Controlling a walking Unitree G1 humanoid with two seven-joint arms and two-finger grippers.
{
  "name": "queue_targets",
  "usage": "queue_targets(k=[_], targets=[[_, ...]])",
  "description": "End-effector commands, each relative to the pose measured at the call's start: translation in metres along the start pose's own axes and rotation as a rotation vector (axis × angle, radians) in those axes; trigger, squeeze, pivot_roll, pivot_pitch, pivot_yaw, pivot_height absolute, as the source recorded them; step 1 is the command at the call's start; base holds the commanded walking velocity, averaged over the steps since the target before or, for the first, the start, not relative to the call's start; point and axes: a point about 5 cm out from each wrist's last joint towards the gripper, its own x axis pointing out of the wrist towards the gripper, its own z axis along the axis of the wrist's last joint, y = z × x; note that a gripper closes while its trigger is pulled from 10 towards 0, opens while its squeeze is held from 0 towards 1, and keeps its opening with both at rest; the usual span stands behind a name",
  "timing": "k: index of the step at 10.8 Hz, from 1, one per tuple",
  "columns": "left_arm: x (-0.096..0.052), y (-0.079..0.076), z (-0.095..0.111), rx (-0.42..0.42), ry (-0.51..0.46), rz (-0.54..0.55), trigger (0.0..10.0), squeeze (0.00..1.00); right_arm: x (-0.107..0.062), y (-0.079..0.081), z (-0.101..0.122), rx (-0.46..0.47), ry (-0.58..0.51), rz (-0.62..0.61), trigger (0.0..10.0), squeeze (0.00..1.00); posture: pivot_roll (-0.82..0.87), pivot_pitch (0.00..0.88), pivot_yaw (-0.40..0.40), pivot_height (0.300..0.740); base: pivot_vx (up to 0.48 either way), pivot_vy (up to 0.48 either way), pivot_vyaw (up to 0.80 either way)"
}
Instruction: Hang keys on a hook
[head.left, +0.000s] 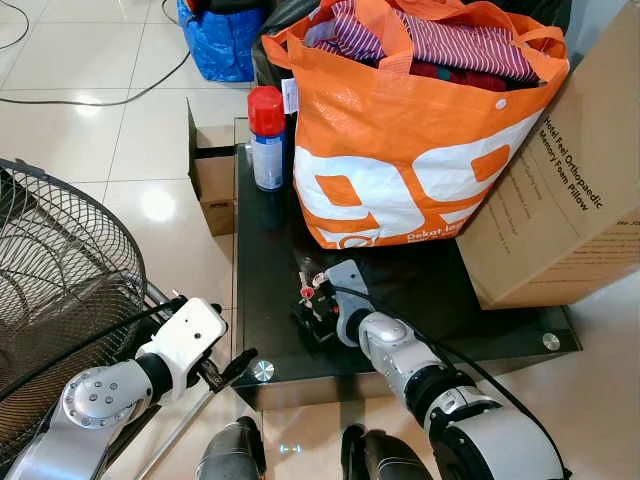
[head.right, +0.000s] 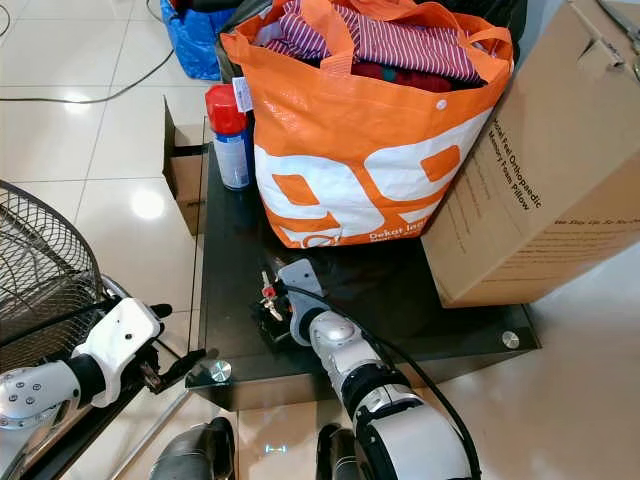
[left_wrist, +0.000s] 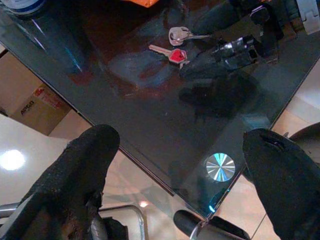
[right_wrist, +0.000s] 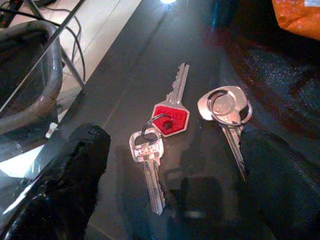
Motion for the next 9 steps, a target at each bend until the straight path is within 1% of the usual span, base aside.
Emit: queue_targets(k=[1, 3, 4, 5, 6, 9], targets=[[0.001, -0.005, 0.001, 0.000, -0.005, -0.023, 10.0, 0.00, 0.001, 0.004, -0.005, -0.003, 0.038, 0.014, 10.0, 1.00, 0.13, 0.233, -0.081, 0.740, 0.000, 0.000, 0.00], [0.002, -0.005, 0.001, 0.001, -0.007, -0.025, 10.0, 0.00, 0.000, 0.004, -0.009, -0.014, 0.052, 0.014, 10.0, 1.00, 0.12, 0.232, -0.078, 0.740, 0.000, 0.000, 0.00], [0.002, -0.004, 0.001, 0.002, -0.008, -0.026, 10.0, 0.00, 0.000, 0.003, -0.007, 0.000, 0.035, 0.017, 10.0, 1.00, 0.12, 0.234, -0.077, 0.740, 0.000, 0.000, 0.00], [0.003, -0.004, 0.001, 0.003, -0.008, -0.026, 10.0, 0.00, 0.000, 0.004, 0.000, 0.045, -0.024, 0.034, 10.0, 1.00, 0.12, 0.234, -0.076, 0.740, 0.000, 0.000, 0.00], [0.003, -0.004, 0.001, 0.003, -0.008, -0.027, 10.0, 0.00, 0.001, 0.005, 0.003, 0.052, -0.045, 0.047, 10.0, 1.00, 0.12, 0.233, -0.076, 0.740, 0.000, 0.000, 0.00], [0.004, -0.005, 0.002, 0.003, -0.010, -0.029, 10.0, 0.00, 0.001, 0.009, 0.003, 0.042, -0.041, 0.070, 10.0, 1.00, 0.12, 0.233, -0.077, 0.740, 0.000, 0.000, 0.00]])
